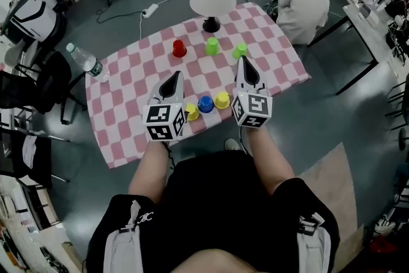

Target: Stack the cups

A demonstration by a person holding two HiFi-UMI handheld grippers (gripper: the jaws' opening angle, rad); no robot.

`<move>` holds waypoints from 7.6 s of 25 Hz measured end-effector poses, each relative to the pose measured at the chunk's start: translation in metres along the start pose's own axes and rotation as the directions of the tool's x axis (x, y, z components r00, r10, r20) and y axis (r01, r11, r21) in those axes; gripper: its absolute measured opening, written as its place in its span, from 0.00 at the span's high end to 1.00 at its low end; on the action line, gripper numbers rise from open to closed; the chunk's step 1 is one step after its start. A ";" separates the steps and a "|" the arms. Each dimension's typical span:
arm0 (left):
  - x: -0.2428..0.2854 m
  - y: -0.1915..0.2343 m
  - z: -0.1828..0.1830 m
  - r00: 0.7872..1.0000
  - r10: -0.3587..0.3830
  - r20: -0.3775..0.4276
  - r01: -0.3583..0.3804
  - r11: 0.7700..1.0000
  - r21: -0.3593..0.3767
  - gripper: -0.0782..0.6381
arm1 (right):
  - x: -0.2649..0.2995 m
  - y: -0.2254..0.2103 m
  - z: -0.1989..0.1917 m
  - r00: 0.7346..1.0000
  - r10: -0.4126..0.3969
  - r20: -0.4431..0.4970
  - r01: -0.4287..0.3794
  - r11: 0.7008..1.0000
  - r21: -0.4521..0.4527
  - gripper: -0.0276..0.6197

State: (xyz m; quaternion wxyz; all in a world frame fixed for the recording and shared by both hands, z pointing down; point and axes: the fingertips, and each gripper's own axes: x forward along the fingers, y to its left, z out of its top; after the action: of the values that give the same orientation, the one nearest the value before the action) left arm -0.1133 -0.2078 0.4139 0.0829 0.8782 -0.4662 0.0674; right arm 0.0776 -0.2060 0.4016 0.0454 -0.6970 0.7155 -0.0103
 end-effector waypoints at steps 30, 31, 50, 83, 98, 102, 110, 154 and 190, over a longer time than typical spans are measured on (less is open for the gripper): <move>0.058 -0.059 -0.018 0.939 0.340 -0.045 -0.341 0.940 -0.026 0.87 | 0.135 -0.136 -0.162 0.898 0.237 -0.371 -0.253 0.968 0.007 0.51; 0.056 -0.057 -0.020 0.934 0.354 -0.050 -0.355 0.934 -0.025 0.87 | 0.140 -0.138 -0.171 0.891 0.236 -0.388 -0.251 0.968 0.013 0.51; 0.018 -0.044 -0.041 0.859 0.501 -0.100 -0.505 0.863 -0.010 0.87 | 0.167 -0.144 -0.284 0.759 0.203 -0.619 -0.290 0.956 -0.043 0.52; -0.056 -0.024 -0.056 0.796 0.599 -0.082 -0.605 0.787 -0.121 0.87 | 0.097 0.010 -0.140 0.652 0.592 -0.475 -0.662 0.749 0.024 0.67; -0.108 -0.002 -0.078 0.735 0.672 -0.089 -0.676 0.718 -0.164 0.87 | -0.011 0.127 -0.159 0.300 0.789 -0.536 -0.928 0.372 0.028 0.66; -0.112 -0.001 -0.079 0.732 0.675 -0.088 -0.679 0.715 -0.166 0.87 | -0.033 0.136 -0.178 0.210 0.788 -0.579 -0.959 0.282 0.037 0.66; -0.115 0.000 -0.080 0.731 0.676 -0.092 -0.681 0.712 -0.171 0.87 | -0.049 0.140 -0.205 0.162 0.775 -0.611 -0.973 0.229 0.032 0.66; -0.007 -0.029 -0.023 0.857 0.516 0.019 -0.509 0.850 -0.135 0.87 | 0.052 -0.002 -0.017 0.841 0.537 -0.061 -0.541 0.838 -0.075 0.91; -0.017 -0.008 -0.035 0.794 0.606 -0.050 -0.607 0.787 -0.108 0.87 | 0.180 -0.003 -0.152 0.785 0.529 -0.322 -0.565 0.825 -0.022 0.53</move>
State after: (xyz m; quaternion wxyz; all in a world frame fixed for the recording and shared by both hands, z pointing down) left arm -0.1175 -0.1825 0.4447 0.1116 0.6752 -0.7260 0.0682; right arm 0.0644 -0.3934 0.5436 -0.1042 -0.4509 0.8844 -0.0611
